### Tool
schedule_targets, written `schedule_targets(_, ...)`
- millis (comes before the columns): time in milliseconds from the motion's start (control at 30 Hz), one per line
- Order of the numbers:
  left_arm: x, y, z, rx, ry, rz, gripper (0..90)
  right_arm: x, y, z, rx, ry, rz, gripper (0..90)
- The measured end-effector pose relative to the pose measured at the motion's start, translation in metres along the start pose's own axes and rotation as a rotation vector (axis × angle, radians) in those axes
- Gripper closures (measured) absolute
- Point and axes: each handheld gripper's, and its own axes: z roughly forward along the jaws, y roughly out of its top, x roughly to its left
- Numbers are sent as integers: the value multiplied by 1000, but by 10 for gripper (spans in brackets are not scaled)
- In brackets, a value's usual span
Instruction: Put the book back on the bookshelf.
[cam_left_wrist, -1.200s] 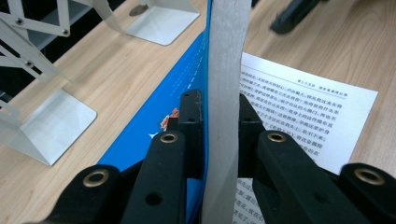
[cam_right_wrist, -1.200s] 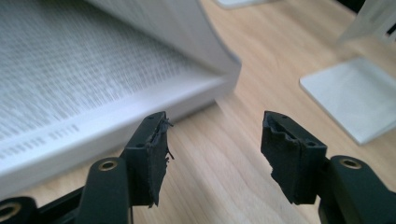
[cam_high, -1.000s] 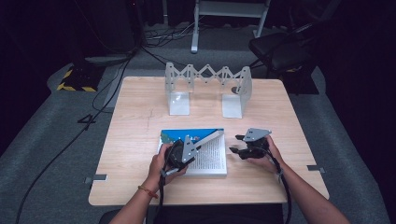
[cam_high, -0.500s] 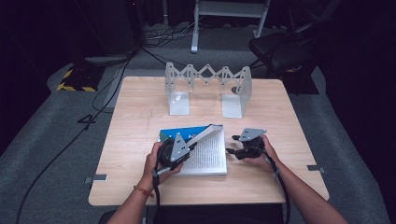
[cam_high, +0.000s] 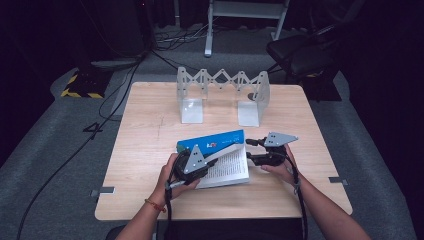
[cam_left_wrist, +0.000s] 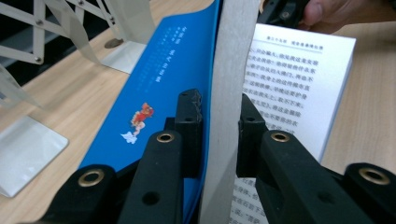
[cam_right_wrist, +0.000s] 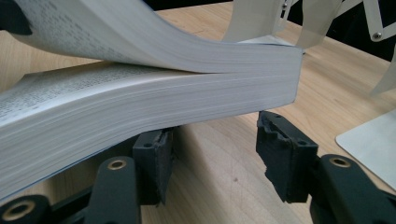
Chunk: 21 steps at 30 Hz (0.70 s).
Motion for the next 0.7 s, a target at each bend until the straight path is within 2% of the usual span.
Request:
schedule_targets(67, -2, 1, -1, 11, 5, 1, 756, 1, 3, 0, 11, -10, -19, 463)
schedule_targets(133, -3, 0, -1, 19, 3, 4, 753, 1, 5, 1, 1, 0, -6, 467)
schedule_targets(200, -4, -1, -2, 15, 10, 4, 751, 2, 9, 1, 4, -4, -17, 468)
schedule_targets(333, -5, -7, -4, -21, 23, -29, 735, 3, 16, 2, -1, -7, -19, 470)
schedule_targets(433, -8, -12, -7, -35, 52, -31, 712, 4, 20, 5, -9, -9, -24, 478)
schedule_targets(500, -6, -16, -10, -46, 50, -55, 704, 6, 23, 8, -15, -5, -15, 490)
schedule_targets(567, -5, -17, -12, -49, 56, -48, 709, 8, 25, 10, -20, 0, -18, 498)
schedule_targets(700, -1, -14, -9, -57, 30, -56, 730, 8, 25, 11, -26, -5, 0, 507)
